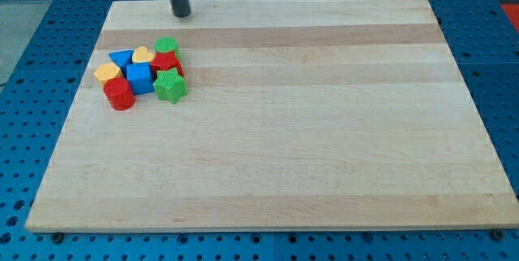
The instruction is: Point your arm to the blue triangle
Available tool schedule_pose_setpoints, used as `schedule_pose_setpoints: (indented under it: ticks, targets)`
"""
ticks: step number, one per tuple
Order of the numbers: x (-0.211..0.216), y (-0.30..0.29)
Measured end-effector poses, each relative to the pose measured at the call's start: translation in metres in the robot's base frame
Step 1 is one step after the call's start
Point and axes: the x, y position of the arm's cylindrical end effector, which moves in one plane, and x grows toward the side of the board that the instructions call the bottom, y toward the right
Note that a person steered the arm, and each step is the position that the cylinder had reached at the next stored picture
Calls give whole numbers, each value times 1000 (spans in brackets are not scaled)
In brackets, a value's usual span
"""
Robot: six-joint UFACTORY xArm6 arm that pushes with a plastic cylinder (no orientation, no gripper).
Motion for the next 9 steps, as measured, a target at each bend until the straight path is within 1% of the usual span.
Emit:
schedule_pose_setpoints:
  ticks: [2,5,9]
  targets:
    - [0,-65]
    - [1,-122]
    - [5,-122]
